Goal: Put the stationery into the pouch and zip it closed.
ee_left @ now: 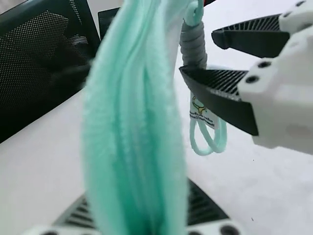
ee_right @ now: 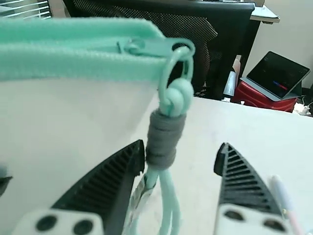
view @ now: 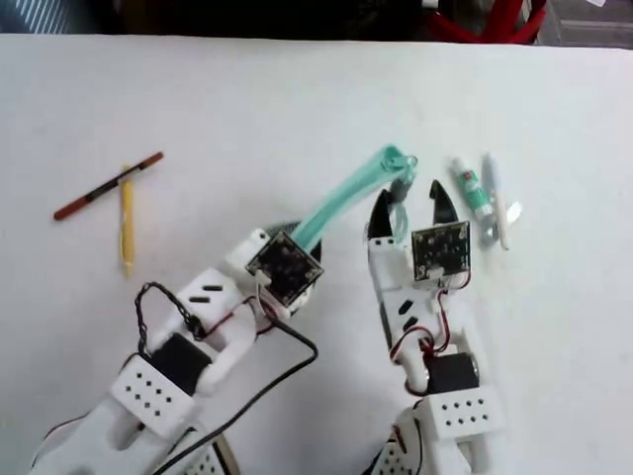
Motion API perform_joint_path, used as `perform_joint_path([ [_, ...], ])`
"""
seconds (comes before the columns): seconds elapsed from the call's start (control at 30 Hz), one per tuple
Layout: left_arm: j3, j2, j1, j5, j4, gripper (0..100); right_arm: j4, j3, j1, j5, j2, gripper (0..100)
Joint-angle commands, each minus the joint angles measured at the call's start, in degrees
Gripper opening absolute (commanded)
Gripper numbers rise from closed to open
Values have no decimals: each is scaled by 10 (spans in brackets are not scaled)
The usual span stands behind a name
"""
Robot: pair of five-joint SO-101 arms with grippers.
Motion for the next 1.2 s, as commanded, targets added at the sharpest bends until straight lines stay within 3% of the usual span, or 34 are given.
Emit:
perform_joint_path([
  [0.0, -35, -15, 10, 5, 18, 24, -20, -55, 7, -6, 37, 235],
  [0.3, -25, -15, 38, 2, 15, 24, -58, -105, 8, -5, 160, 233],
  [0.57, -25, -15, 36, 1, 13, 24, -58, -84, 7, -6, 126, 232],
  [0.73, -25, -15, 36, 1, 13, 24, -57, -62, 7, -2, 64, 140],
  [0.97, -25, -15, 36, 1, 13, 24, -25, -56, 7, -1, 22, 111],
  [1.07, -25, -15, 36, 1, 13, 24, -25, -60, 8, 44, 21, 16],
  [1.17, -24, -15, 36, 1, 13, 24, -16, -60, 8, 65, 21, 22],
])
